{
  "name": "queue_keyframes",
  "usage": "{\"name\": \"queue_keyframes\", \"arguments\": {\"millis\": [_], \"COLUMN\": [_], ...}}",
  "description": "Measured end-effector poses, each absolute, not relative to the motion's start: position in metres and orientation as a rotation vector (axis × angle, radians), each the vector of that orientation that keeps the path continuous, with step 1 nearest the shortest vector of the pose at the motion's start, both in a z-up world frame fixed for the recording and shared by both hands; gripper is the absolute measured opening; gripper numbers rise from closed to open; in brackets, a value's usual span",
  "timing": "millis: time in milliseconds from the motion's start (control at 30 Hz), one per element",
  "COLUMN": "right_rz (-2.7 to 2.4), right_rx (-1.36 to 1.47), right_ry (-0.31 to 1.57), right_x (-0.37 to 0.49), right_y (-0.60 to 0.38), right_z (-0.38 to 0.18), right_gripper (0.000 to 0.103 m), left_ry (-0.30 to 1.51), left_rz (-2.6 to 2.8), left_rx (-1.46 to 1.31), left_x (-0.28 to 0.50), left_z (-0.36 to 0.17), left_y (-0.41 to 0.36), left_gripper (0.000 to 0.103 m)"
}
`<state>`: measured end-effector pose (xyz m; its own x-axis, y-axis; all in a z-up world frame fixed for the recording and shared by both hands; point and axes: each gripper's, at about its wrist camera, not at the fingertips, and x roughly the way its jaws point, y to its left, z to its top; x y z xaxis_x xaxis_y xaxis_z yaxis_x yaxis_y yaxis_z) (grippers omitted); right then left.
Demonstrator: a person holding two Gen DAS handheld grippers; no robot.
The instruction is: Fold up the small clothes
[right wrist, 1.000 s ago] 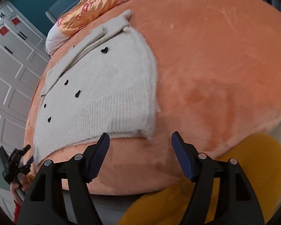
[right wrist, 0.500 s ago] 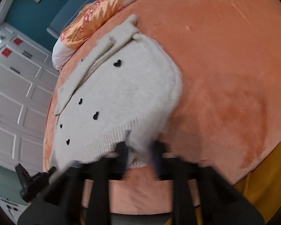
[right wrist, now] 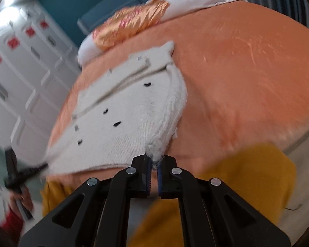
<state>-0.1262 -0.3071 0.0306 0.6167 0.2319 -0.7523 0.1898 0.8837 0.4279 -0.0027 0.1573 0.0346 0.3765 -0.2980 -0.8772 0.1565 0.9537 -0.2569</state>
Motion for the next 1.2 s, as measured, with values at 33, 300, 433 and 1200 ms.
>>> {"name": "queue_keyframes", "arguments": {"millis": [33,300,433,1200], "right_rz": [0.035,0.08,0.069,-0.13], "right_rx": [0.477,0.41,0.413,0.583], "right_ry": [0.953,1.118,0.97,0.742], "right_x": [-0.14,-0.197,-0.162,0.168], "right_y": [-0.302,-0.281,-0.298,-0.352], "right_z": [0.029,0.033,0.069,0.019], "right_gripper": [0.003,0.003,0.003,0.003], "left_ry": [1.173,1.304,1.151,0.954], "left_rz": [-0.305,-0.316,-0.317,-0.083], "left_rx": [-0.11,-0.097,-0.186,-0.328], "left_x": [-0.016,-0.086,-0.046,0.276], "left_z": [0.034,0.035,0.067,0.001], "left_y": [0.158,0.171,0.173,0.14], "left_gripper": [0.005,0.005,0.005,0.005]}}
